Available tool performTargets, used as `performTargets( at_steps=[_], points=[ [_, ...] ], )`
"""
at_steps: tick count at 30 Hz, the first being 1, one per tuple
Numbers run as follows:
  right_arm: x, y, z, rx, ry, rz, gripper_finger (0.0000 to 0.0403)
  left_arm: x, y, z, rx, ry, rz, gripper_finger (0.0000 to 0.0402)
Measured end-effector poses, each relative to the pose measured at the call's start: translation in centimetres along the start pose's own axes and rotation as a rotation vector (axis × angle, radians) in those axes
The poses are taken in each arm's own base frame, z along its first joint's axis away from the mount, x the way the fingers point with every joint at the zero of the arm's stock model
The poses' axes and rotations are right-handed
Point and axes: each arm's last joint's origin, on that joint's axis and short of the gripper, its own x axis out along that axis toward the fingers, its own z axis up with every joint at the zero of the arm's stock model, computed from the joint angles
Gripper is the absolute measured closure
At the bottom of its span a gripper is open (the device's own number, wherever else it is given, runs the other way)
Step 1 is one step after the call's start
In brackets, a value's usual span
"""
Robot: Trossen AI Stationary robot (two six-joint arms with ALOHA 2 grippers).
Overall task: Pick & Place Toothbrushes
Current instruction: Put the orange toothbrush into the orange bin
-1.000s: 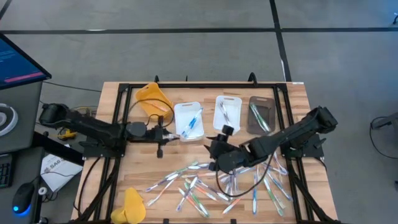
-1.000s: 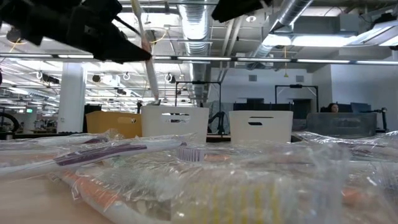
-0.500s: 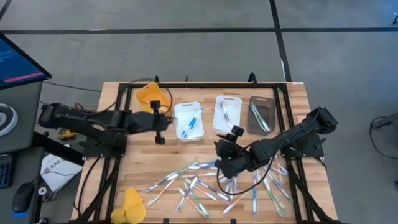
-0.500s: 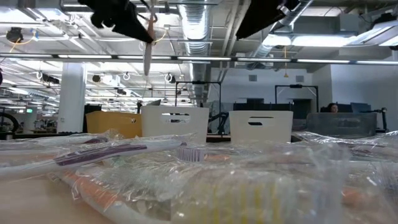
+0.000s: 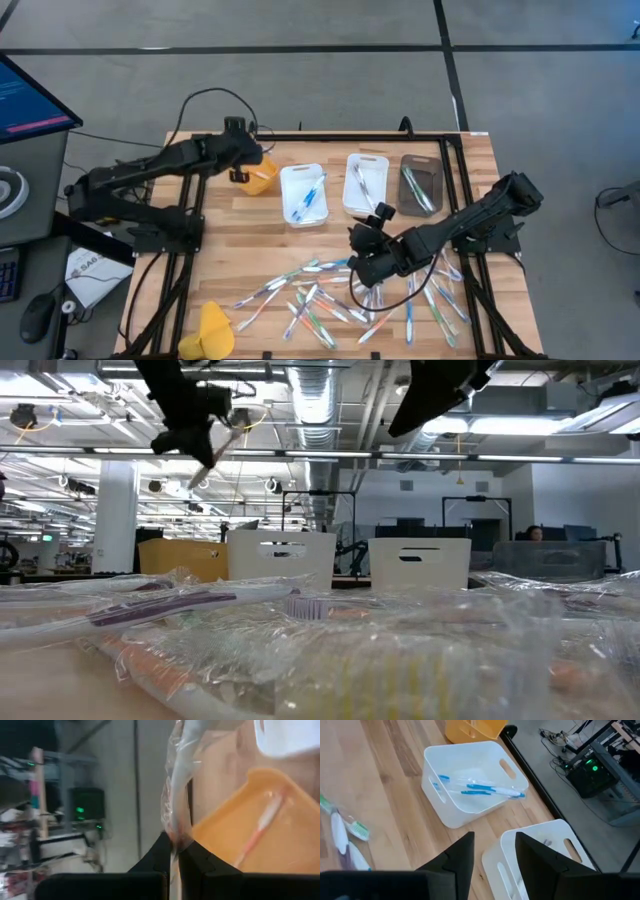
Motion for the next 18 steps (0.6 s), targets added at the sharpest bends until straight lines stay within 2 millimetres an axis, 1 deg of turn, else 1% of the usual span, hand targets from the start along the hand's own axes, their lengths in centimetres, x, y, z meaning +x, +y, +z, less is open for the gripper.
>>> performTargets(
  at_steps=[6,10,13,16,18],
  points=[
    [0.4,-0.2,0.0,0.011,0.009,-0.010,0.0264,3.0,0.3,-0.6,-0.019,-0.024,-0.174,0.0394],
    [0.4,-0.2,0.0,0.009,0.008,-0.007,0.0266,4.4,0.2,-1.0,-0.021,0.023,-0.215,0.0394],
    [0.2,0.0,-0.1,0.004,0.004,-0.002,0.0268,4.9,-0.1,-1.5,-0.013,0.057,-0.275,0.0394],
    [0.0,0.1,-0.2,0.001,0.002,0.003,0.0270,4.9,-0.3,-2.1,0.014,0.019,-0.379,0.0394],
    [-0.1,0.2,-0.2,0.000,0.000,0.007,0.0270,5.0,-0.3,-2.3,0.008,0.007,-0.412,0.0392]
  ],
)
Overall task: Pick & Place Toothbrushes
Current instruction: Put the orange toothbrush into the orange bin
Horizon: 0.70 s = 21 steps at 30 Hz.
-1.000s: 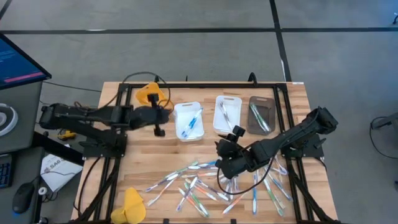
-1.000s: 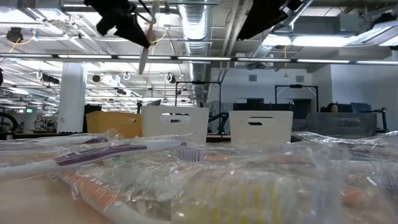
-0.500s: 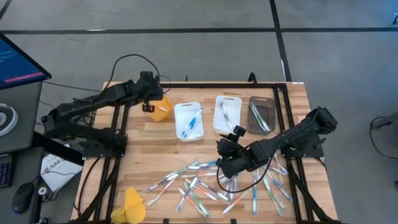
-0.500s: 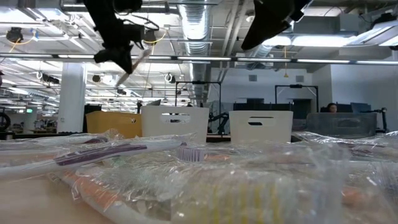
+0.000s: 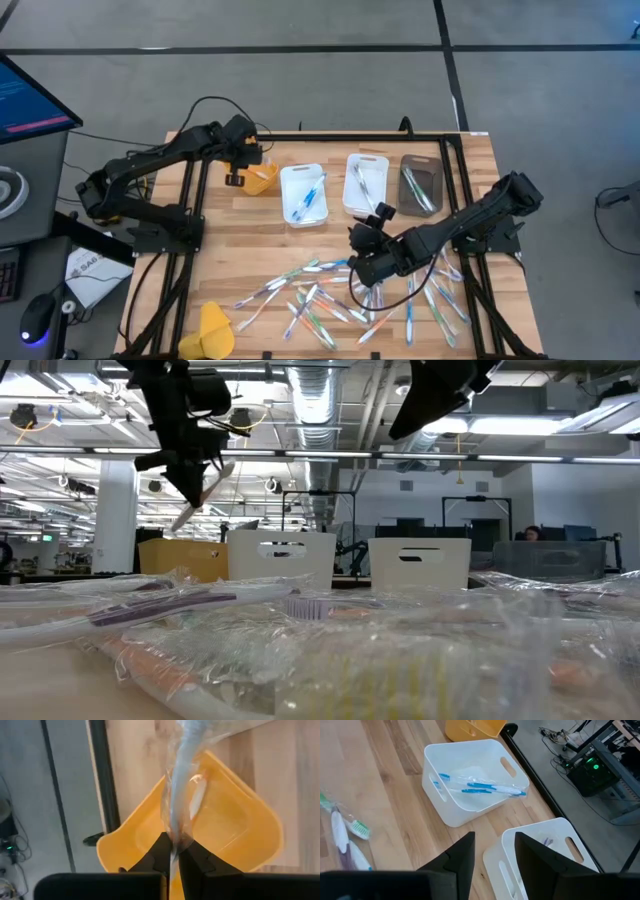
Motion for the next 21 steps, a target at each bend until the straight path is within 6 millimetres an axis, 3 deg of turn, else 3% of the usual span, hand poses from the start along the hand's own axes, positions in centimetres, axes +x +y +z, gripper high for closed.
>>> performTargets(
  at_steps=[5,21],
  points=[
    [0.0,0.0,0.0,0.001,-0.001,0.001,0.0269,0.4,0.4,-0.7,-0.034,0.013,-0.003,0.0389],
    [0.0,0.0,0.0,-0.002,0.000,0.002,0.0271,2.7,-1.3,-1.6,0.025,0.040,-0.037,0.0362]
  ],
)
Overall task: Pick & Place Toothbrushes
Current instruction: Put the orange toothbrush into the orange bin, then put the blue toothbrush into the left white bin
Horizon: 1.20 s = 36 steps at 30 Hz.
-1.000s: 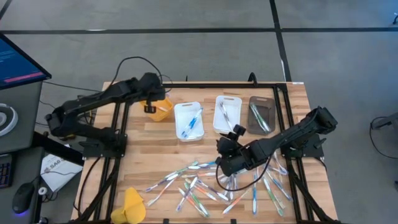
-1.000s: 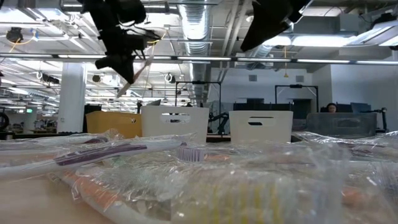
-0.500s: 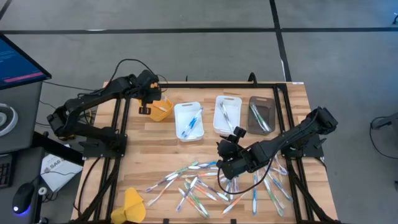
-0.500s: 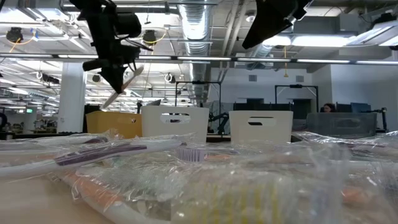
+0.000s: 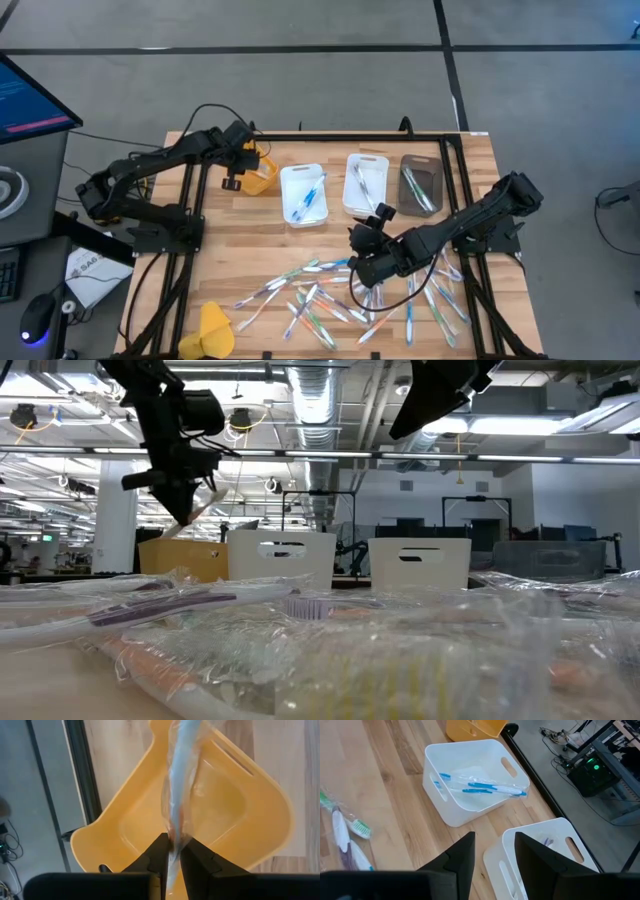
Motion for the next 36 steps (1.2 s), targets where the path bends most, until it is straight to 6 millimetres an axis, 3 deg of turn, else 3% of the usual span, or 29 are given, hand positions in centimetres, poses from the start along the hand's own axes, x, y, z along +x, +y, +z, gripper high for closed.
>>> performTargets(
  at_steps=[21,36],
  points=[
    [0.0,0.0,0.0,0.000,0.000,0.001,0.0270,0.2,0.8,-0.7,-0.051,-0.017,0.005,0.0358],
    [0.0,0.0,0.0,0.000,0.001,0.001,0.0271,0.2,1.0,-0.6,-0.088,-0.036,0.026,0.0282]
  ],
)
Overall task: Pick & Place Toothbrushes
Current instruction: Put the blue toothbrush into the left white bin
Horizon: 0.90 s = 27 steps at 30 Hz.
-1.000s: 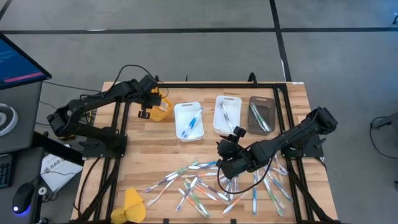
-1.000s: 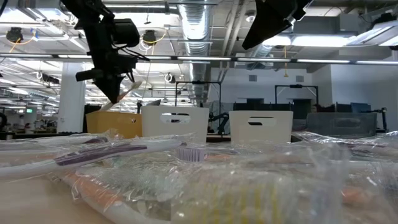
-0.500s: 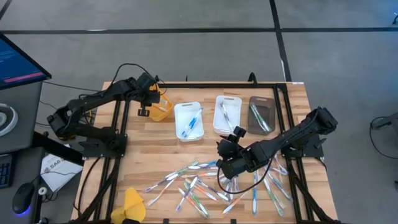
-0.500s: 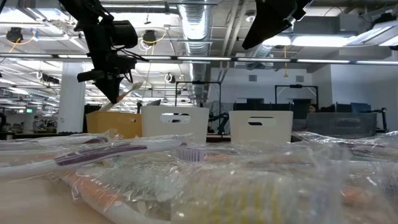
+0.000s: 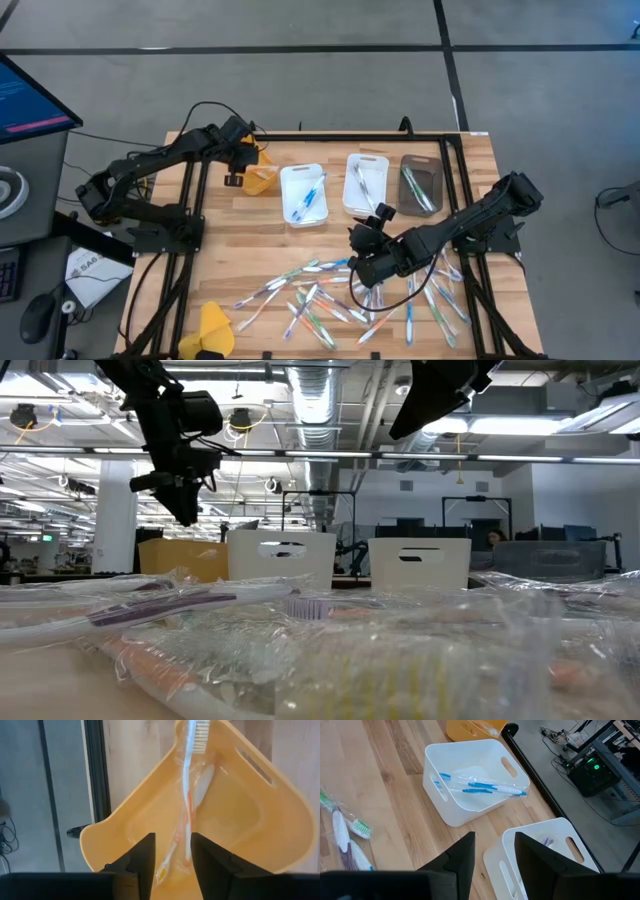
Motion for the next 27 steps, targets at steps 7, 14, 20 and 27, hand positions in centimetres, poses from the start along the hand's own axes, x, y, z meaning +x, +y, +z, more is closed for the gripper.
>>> performTargets(
  at_steps=[7,14,20,27],
  points=[
    [-0.4,0.3,-0.6,-0.047,0.076,0.096,0.0272,-1.2,-0.1,-0.1,-0.030,-0.033,0.037,0.0281],
    [-0.6,0.8,-1.5,-0.083,0.276,0.332,0.0283,-4.5,-0.2,-0.7,-0.051,-0.165,0.122,0.0280],
    [-1.5,1.1,-2.3,-0.116,0.400,0.458,0.0289,-6.2,-0.6,-0.6,-0.033,-0.386,0.052,0.0284],
    [-2.8,1.2,-3.6,-0.116,0.495,0.443,0.0290,-6.2,-0.6,-0.5,-0.028,-0.408,0.038,0.0284]
  ],
)
